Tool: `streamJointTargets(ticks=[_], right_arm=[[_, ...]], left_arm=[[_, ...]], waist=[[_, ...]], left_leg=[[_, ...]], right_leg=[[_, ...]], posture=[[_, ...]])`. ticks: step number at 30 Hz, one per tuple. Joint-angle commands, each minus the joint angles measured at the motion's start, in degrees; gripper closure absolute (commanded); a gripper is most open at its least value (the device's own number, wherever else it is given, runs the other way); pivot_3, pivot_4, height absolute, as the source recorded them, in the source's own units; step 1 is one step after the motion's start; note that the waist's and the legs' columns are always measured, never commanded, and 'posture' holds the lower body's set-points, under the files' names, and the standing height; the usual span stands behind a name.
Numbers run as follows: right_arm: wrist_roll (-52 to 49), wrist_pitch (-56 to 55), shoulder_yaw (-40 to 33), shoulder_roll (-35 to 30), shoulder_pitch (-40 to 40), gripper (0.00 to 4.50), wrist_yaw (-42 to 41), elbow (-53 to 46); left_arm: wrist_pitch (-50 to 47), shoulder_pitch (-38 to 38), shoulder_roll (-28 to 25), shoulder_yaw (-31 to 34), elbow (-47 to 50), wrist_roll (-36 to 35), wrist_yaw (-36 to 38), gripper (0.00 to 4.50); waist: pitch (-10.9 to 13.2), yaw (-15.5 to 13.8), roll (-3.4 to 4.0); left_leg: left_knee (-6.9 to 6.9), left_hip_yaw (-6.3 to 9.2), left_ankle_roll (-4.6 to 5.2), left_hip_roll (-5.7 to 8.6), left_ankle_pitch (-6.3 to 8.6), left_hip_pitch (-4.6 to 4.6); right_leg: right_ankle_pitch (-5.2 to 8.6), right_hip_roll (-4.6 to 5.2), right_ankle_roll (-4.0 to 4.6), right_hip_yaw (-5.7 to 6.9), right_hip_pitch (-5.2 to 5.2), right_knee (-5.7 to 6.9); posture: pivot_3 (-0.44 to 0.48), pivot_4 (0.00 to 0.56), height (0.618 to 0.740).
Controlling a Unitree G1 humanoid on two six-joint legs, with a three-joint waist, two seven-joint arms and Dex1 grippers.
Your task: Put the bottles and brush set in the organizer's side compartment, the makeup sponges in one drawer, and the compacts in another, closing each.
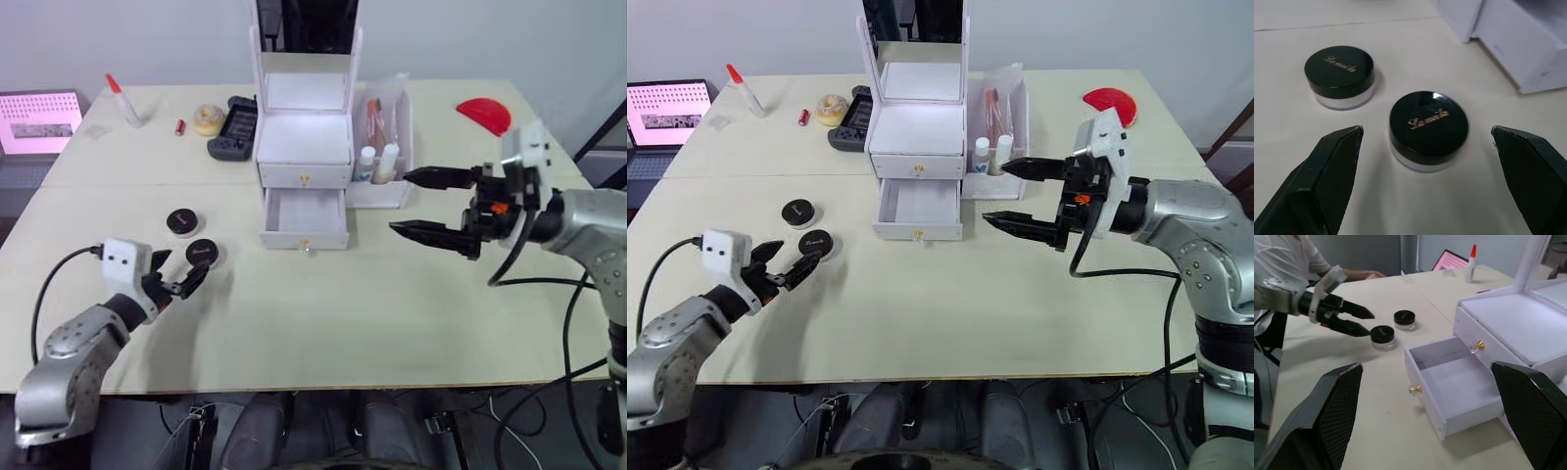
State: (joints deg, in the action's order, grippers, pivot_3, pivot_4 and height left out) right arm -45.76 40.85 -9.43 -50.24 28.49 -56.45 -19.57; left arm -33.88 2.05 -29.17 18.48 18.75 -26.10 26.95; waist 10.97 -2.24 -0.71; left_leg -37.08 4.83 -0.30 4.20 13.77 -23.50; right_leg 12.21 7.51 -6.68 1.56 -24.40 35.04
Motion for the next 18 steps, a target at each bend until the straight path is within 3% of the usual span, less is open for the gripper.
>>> streamJointTargets(ticks=[1, 18], right_arm=[[-0.92, -0.18, -0.95, 0.49, 1.65, 0.0, 0.95, -2.33], [-1.17, 0.49, -1.98, 1.34, 0.0, 0.0, 4.7, -5.21]], left_arm=[[3.1, -2.45, -0.31, -2.18, -2.15, 2.31, 0.3, 0.08], [7.69, -8.86, 0.45, -8.87, -12.32, 7.36, 1.97, 0.08]], waist=[[0.0, -0.02, 0.0], [0.0, -0.03, 0.0]], left_leg=[[0.0, 0.0, 0.0, 0.0, 0.0, 0.0], [-0.02, 0.01, 0.0, -0.01, -0.01, 0.0]], right_leg=[[0.0, 0.0, 0.0, 0.0, 0.0, 0.0], [-0.13, -0.02, -0.15, 0.0, -0.02, 0.04]], posture=[[0.0, 0.15, 0.738], [0.0, 0.15, 0.738]])
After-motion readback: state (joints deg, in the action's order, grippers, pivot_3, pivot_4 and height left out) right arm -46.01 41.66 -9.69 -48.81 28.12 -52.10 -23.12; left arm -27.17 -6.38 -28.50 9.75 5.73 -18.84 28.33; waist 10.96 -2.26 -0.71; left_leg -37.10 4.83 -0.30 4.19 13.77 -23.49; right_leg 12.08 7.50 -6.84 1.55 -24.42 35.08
